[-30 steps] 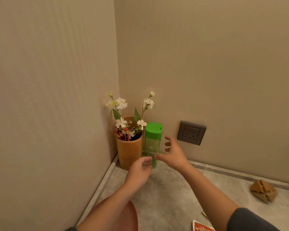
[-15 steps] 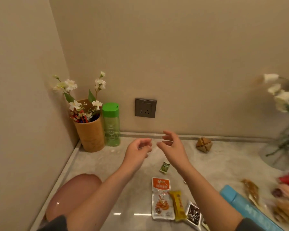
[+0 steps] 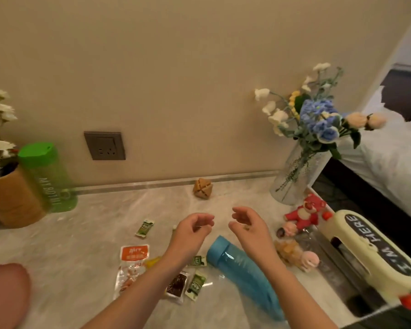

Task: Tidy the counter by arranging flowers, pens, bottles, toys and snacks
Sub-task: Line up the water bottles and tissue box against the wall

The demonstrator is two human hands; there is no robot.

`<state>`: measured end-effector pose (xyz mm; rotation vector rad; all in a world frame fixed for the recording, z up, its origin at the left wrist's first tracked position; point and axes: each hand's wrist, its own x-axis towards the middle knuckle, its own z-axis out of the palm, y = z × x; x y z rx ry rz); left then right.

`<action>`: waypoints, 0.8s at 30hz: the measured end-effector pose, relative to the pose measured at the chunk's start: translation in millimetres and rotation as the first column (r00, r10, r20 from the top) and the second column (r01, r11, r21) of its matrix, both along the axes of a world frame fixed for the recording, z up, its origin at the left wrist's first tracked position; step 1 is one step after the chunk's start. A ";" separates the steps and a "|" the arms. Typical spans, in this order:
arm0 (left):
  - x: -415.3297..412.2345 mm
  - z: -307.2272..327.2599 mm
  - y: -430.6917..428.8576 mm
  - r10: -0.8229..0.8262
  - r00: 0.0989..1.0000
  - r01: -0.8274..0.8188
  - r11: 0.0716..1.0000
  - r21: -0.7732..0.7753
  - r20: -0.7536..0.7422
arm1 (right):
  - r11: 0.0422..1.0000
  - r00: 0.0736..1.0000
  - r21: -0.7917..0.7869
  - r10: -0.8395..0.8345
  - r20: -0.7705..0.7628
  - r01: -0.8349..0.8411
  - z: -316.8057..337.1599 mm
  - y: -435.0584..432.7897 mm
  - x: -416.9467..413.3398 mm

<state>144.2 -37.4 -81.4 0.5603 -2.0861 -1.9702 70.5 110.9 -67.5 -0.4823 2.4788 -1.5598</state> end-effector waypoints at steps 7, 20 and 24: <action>0.9 -35.1 69.2 0.106 0.994 -0.108 0.974 -0.197 -0.020 | 0.938 0.974 0.266 0.198 0.111 -0.221 -29.6 64.5 -13.4; 9.2 -67.2 113.8 0.416 0.900 -0.386 0.898 -0.211 0.126 | 0.760 0.868 0.421 0.459 0.189 -0.494 -47.6 77.6 -23.1; 8.1 -64.3 108.9 0.453 0.882 -0.432 0.887 -0.163 0.128 | 0.776 0.823 0.284 0.494 0.280 -0.563 -46.8 75.5 -25.7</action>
